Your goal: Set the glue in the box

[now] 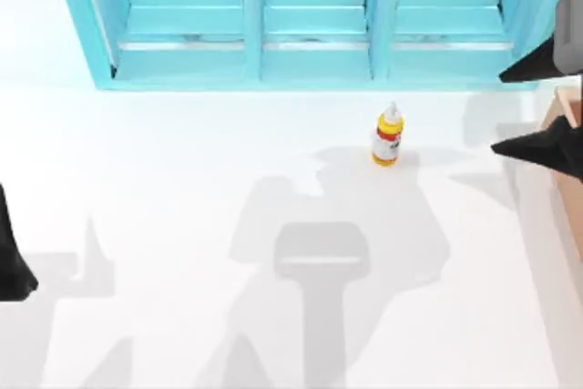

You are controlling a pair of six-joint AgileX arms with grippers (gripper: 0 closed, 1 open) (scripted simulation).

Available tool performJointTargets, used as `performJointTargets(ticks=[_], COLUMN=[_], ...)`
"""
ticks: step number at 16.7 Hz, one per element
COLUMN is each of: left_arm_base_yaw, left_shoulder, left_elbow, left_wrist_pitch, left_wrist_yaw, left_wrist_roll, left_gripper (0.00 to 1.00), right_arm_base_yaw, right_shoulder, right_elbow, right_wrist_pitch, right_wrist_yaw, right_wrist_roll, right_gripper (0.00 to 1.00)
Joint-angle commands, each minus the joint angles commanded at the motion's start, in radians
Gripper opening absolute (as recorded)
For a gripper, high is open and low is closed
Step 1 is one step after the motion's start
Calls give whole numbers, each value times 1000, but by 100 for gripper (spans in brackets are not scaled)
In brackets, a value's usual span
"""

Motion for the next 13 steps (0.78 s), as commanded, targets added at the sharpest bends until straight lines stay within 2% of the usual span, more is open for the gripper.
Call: performJointTargets(ticks=[4,7,13], left_arm_base_yaw=[0,0,0], left_shoulder=[0,0,0], left_elbow=[0,0,0], left_wrist_pitch=[0,0,0], left_wrist_yaw=[0,0,0], left_wrist_roll=[0,0,0], left_gripper=[100,100,100], right_arm_base_yaw=[-5,-3,2], right_shoulder=[327,505,603], right_elbow=[249,378,450], right_wrist_pitch=[-99,-156,-189], right_wrist_yaw=[-155,-235,-277], right_wrist_roll=[-221,-341,-413], right_gripper=[100,100,100])
